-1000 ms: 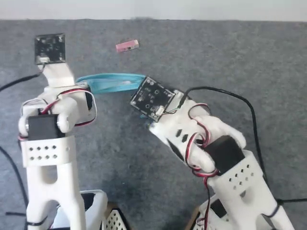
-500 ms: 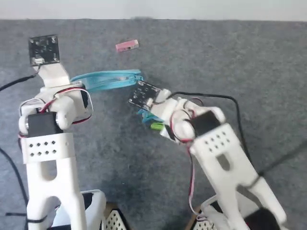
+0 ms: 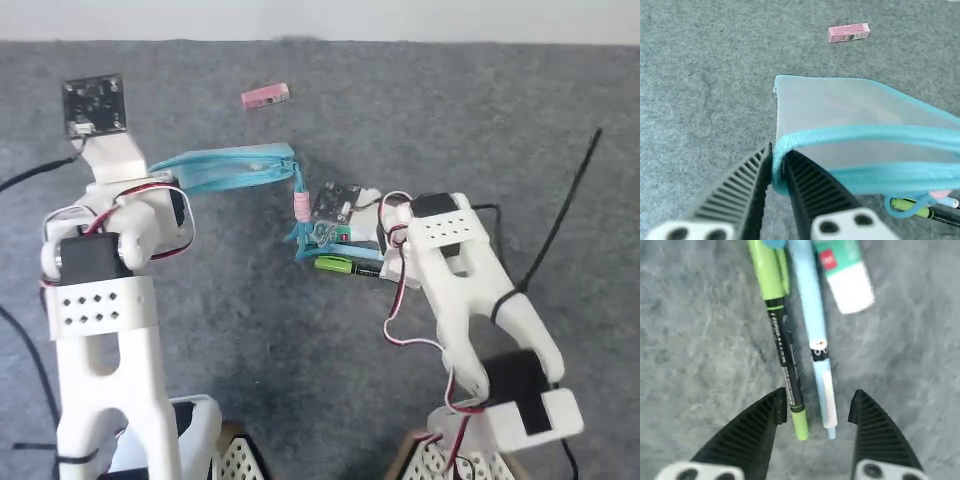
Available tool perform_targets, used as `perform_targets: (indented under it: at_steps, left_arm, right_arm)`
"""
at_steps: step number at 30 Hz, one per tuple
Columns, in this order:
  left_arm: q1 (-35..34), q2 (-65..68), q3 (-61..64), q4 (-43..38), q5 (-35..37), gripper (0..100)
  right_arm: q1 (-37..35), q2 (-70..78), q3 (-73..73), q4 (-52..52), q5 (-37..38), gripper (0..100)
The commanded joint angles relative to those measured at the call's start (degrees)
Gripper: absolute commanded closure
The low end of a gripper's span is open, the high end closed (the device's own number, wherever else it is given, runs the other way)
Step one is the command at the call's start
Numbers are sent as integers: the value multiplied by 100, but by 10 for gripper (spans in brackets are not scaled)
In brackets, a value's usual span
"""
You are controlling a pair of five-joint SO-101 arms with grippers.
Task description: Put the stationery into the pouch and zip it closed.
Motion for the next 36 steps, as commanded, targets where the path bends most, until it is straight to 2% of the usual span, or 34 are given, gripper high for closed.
perform_targets:
  at_steps: [1, 10, 19, 21, 25, 28, 32, 36]
  left_arm:
    - [-53, 18, -48, -149, 97, 988]
    - [-53, 18, -48, -141, 97, 988]
    - [-53, 18, -48, -114, 97, 988]
    - [-53, 18, -48, -114, 97, 988]
    - [-53, 18, -48, -114, 97, 988]
    - [-53, 18, -40, -114, 97, 988]
    - [-53, 18, -31, -114, 97, 988]
    - [-53, 18, -31, -114, 97, 988]
  right_arm:
    - [-13, 180, -97, -365, 264, 786]
    - [-75, 1437, -651, -330, 527, 790]
    - [-215, 1666, -686, -277, 519, 790]
    - [-330, 1675, -668, -57, 519, 828]
    - [-497, 1675, -695, 154, 527, 995]
    - [-470, 1613, -703, 163, 519, 969]
    - [-418, 1622, -932, 259, 510, 993]
    - [-286, 1613, -1538, 919, 343, 992]
